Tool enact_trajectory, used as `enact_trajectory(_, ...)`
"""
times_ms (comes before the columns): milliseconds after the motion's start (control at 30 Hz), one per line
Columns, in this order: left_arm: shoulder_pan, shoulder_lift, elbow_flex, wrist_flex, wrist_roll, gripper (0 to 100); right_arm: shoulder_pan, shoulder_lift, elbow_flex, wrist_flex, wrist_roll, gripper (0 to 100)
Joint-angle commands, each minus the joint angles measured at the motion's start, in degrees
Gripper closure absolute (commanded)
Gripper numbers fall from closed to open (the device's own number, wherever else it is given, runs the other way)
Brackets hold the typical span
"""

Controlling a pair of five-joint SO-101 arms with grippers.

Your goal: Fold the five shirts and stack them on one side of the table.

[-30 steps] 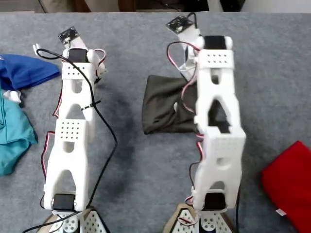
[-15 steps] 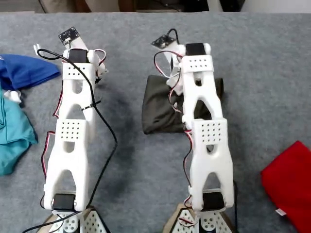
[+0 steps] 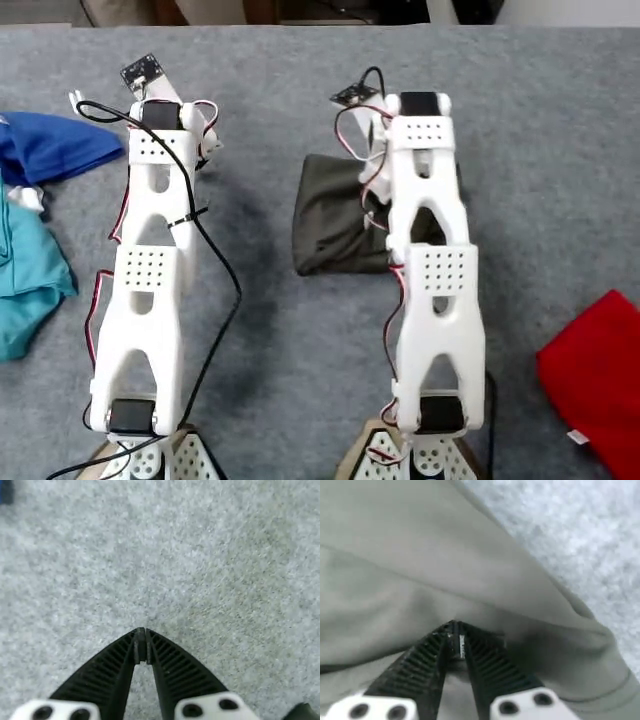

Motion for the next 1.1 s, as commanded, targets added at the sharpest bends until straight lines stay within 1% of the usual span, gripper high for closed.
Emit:
enact_trajectory(0, 0.18, -0.92, -2.64, -0.97, 0.09, 98, 1.01, -4.62, -1.01, 1.23, 0.62, 99.5)
enact_trajectory(233, 0.18, -0.84, -2.64, -1.67, 0.09, 98, 1.71, -12.97, 12.18, 1.23, 3.43, 99.5)
enact_trajectory(367, 0.18, -0.84, -2.64, -1.67, 0.09, 98, 2.15, -18.68, 20.00, 1.05, 3.52, 99.5)
enact_trajectory(500, 0.18, -0.84, -2.64, -1.67, 0.09, 98, 2.77, -22.64, 25.45, 0.88, 5.10, 99.5)
enact_trajectory(867, 0.09, -0.84, -2.64, -1.67, 0.09, 98, 9.01, -29.85, 39.69, 0.26, 7.65, 99.5)
enact_trajectory(1067, 0.09, -0.84, -2.64, -1.58, 0.09, 98, 8.92, -41.27, 50.77, -0.62, 7.82, 99.5)
